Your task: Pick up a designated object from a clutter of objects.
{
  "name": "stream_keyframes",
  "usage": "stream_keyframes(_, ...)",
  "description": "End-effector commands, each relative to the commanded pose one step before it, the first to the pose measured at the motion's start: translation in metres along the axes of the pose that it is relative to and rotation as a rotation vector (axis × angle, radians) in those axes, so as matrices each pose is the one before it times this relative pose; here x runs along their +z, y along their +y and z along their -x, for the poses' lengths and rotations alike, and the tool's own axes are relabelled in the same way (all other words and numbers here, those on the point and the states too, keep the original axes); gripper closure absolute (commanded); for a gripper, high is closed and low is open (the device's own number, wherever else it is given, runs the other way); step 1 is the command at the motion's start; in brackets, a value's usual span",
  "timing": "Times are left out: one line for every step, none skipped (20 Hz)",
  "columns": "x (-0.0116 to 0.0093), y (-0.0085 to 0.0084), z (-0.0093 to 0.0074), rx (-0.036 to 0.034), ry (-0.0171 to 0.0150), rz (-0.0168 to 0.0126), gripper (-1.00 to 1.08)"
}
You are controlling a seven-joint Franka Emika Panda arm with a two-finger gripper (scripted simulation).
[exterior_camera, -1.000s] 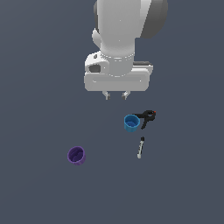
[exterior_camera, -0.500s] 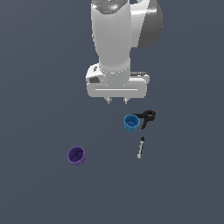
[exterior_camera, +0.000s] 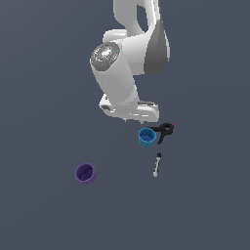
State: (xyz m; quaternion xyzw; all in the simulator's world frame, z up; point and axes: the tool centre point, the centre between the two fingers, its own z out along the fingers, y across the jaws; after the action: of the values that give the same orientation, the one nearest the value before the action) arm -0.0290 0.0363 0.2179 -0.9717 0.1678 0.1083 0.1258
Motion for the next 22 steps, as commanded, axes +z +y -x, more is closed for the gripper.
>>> stream_keyframes(0.01919, 0.00192, 0.00344, 0.07655, -0.04843, -0.04549, -0.2)
stream_keyframes(0.00742, 0.00116, 0.00101, 0.03067, -0.0191, -0.01746, -0.2)
stream_keyframes(0.0073, 0.00129, 0.00088, 0.03094, -0.01905, -0.01722, -0.2)
stream_keyframes(0.00718, 0.00141, 0.00075, 0.03121, -0.01899, -0.01699, -0.2)
stream_keyframes(0.00707, 0.00153, 0.00061, 0.03147, -0.01892, -0.01677, -0.2)
stream_keyframes(0.00694, 0.00164, 0.00047, 0.03173, -0.01884, -0.01656, -0.2)
stream_keyframes(0.00682, 0.00175, 0.00033, 0.03199, -0.01876, -0.01635, -0.2)
stream_keyframes(0.0067, 0.00184, 0.00018, 0.03224, -0.01867, -0.01615, -0.2)
stream_keyframes(0.00657, 0.00193, 0.00004, 0.03247, -0.01857, -0.01595, -0.2)
stream_keyframes(0.00638, 0.002, -0.00011, 0.03244, -0.01831, -0.01564, -0.2)
stream_keyframes(0.00597, 0.00197, -0.00024, 0.03114, -0.01735, -0.01474, -0.2)
stream_keyframes(0.00554, 0.00192, -0.00036, 0.02966, -0.01632, -0.01381, -0.2)
stream_keyframes(0.00512, 0.00185, -0.00046, 0.02812, -0.0153, -0.0129, -0.2)
stream_keyframes(0.00472, 0.00178, -0.00053, 0.02656, -0.01429, -0.01201, -0.2)
stream_keyframes(0.00434, 0.00169, -0.00059, 0.02496, -0.01329, -0.01115, -0.2)
stream_keyframes(0.00397, 0.00159, -0.00063, 0.02335, -0.01231, -0.01031, -0.2)
stream_keyframes(0.00362, 0.00149, -0.00065, 0.0217, -0.01134, -0.00949, -0.2)
stream_keyframes(0.00328, 0.00138, -0.00066, 0.02004, -0.01038, -0.00868, -0.2)
stream_keyframes(0.00295, 0.00127, -0.00065, 0.01836, -0.00943, -0.00789, -0.2)
stream_keyframes(0.00263, 0.00116, -0.00063, 0.01666, -0.0085, -0.0071, -0.2)
stream_keyframes(0.00233, 0.00104, -0.0006, 0.01495, -0.00758, -0.00633, -0.2)
stream_keyframes(0.00203, 0.00092, -0.00055, 0.01321, -0.00666, -0.00557, -0.2)
